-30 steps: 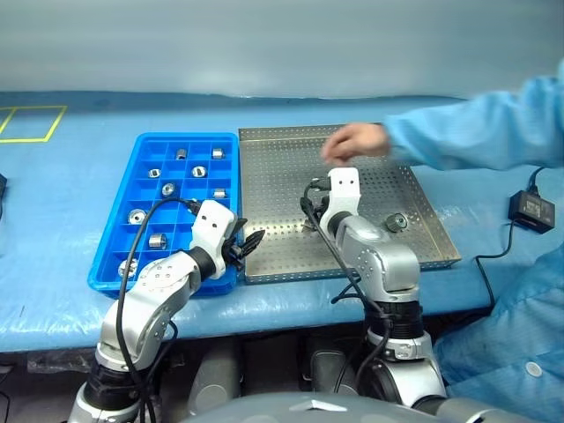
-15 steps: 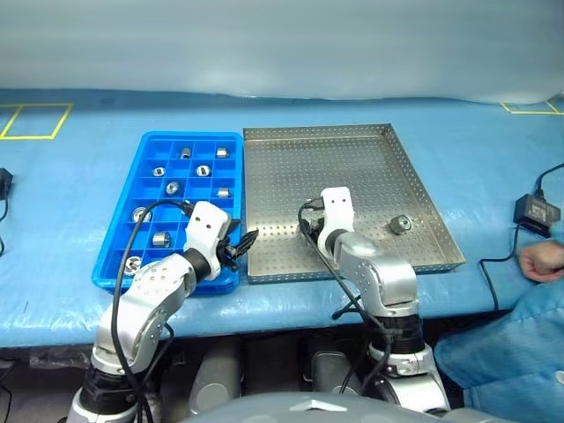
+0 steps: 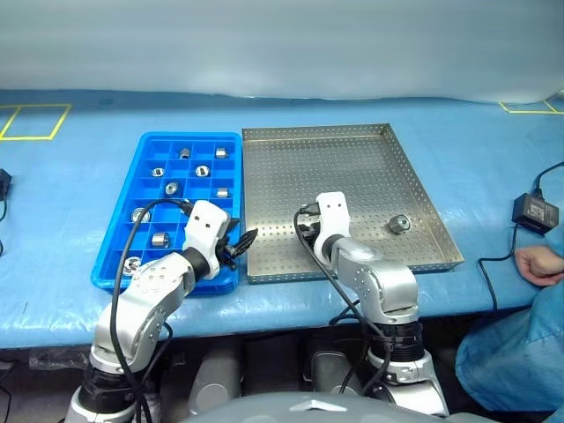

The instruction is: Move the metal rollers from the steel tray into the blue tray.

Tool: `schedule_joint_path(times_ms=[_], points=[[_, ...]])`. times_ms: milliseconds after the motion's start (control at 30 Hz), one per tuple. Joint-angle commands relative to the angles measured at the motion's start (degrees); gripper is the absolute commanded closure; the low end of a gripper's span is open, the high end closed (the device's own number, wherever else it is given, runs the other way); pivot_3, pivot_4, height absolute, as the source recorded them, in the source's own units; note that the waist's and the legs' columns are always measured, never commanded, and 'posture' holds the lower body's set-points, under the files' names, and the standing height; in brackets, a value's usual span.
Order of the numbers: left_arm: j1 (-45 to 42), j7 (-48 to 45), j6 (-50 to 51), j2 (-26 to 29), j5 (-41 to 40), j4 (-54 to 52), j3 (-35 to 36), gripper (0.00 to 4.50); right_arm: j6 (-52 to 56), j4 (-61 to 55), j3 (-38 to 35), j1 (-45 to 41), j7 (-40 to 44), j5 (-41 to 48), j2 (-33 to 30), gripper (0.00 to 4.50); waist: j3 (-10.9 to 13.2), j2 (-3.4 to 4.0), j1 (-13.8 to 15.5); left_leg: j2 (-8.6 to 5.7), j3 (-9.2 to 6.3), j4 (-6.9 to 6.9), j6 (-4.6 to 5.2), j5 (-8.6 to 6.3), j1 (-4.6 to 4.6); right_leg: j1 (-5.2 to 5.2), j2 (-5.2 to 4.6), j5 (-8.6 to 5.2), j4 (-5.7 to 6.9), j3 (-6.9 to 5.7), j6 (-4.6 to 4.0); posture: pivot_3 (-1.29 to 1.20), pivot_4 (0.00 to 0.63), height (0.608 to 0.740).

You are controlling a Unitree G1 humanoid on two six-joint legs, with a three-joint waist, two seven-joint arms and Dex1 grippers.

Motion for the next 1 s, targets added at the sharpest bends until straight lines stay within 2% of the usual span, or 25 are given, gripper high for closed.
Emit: schedule_joint_path(times_ms=[33, 167, 300, 500, 733, 1000], points=[[0.9, 0.1, -0.3, 0.5, -0.6, -3.2, 1.4, 2.12, -1.1, -1.7, -0.5, -3.5, 3.2, 3.5, 1.4, 3.17, 0.0, 0.01, 0.0, 0.00, 0.00, 0.00, 0.00, 0.00, -0.01, -0.01, 0.00, 0.00, 0.00, 0.00, 0.00, 0.12, 0.150, 0.740], [3.0, 1.1, 0.7, 1.8, 0.3, -5.0, 2.8, 2.12, -2.6, -0.6, 0.9, -8.7, 8.5, 7.0, 1.6, 3.17, 0.0, 0.03, -0.1, 0.03, 0.00, -0.02, 0.00, 0.00, -0.02, -0.04, 0.04, 0.00, 0.00, 0.00, 0.00, 0.15, 0.150, 0.740], [5.7, 3.0, 1.5, 2.3, -0.1, -8.4, 6.9, 2.12, -8.7, 4.0, 3.6, -14.4, 13.7, 7.9, 1.0, 3.17, 0.0, 0.03, 0.5, 0.03, -0.02, -0.05, 0.00, 0.00, -0.01, -0.04, 0.04, -0.01, -0.01, -0.02, -0.02, 0.18, 0.150, 0.740], [9.2, 5.7, 2.0, 1.0, -1.0, -12.6, 14.0, 2.12, -20.2, 21.5, 4.4, -23.2, 18.4, 7.9, 3.9, 3.17, 0.0, 0.02, 1.8, 0.00, -0.02, -0.07, 0.00, 0.00, -0.01, -0.01, 0.02, -0.01, -0.05, -0.04, -0.01, 0.25, 0.150, 0.740], [12.0, 7.2, 2.5, 0.0, -0.5, -15.0, 14.0, 2.12, -32.9, 41.6, 6.7, -31.3, 23.2, 4.9, 7.0, 3.17, 0.0, 0.02, 3.4, -0.05, -0.04, -0.12, -0.01, 0.00, -0.01, 0.00, 0.02, 0.00, -0.09, -0.07, -0.03, 0.30, 0.150, 0.740], [13.6, 8.1, 2.4, -0.7, -0.3, -15.8, 13.2, 2.12, -41.8, 52.9, 5.8, -36.3, 25.2, 4.6, 9.6, 3.17, 0.0, 0.03, 4.8, -0.06, -0.04, -0.25, -0.10, 0.03, -0.01, -0.06, 0.04, -0.05, -0.09, -0.10, -0.09, 0.34, 0.150, 0.740]])
